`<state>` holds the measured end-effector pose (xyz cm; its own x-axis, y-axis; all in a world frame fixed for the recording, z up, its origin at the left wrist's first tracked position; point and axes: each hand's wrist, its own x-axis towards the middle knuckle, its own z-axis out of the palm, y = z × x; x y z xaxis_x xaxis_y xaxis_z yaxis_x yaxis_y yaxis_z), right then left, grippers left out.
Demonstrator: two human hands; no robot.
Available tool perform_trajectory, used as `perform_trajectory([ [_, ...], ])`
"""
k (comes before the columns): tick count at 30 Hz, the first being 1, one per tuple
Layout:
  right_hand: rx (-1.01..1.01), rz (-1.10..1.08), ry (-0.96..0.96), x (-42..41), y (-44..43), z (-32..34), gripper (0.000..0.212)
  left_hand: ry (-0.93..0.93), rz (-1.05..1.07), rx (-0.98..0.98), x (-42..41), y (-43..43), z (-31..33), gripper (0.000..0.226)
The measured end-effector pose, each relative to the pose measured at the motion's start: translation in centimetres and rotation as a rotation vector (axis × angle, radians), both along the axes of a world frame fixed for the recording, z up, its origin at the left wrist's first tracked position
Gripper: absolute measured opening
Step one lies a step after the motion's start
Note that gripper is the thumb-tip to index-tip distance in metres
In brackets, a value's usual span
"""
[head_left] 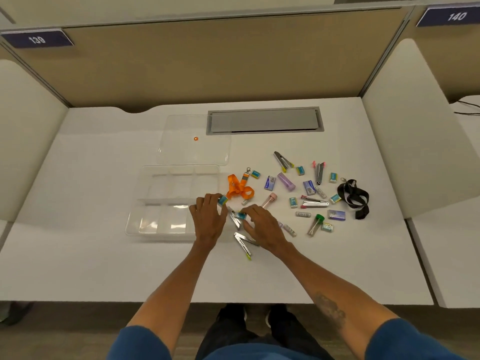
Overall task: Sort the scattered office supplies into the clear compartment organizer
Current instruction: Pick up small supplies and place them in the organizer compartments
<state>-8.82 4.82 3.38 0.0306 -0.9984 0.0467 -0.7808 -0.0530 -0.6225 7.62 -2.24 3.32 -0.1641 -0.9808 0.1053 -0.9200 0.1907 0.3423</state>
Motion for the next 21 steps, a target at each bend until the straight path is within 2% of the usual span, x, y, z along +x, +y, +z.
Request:
perform_trajectory([
  [6,0.001,0.032,-0.047,6.0,-3.3,1.1,0.026,-0.060,0.090,-0.008,6.5,0.7,-0.9,0.022],
  [12,0.051,0.042,-0.054,10.1,-4.8,0.1,0.022,-0.085,0.113,0.068,8.8,1.0,-1.3,0.027],
  [21,0.036,-0.057,-0.080,7.7,-3.1,-1.2,0.022,-0.053,0.057,0.027,7.7,0.9,-1.5,0.027],
])
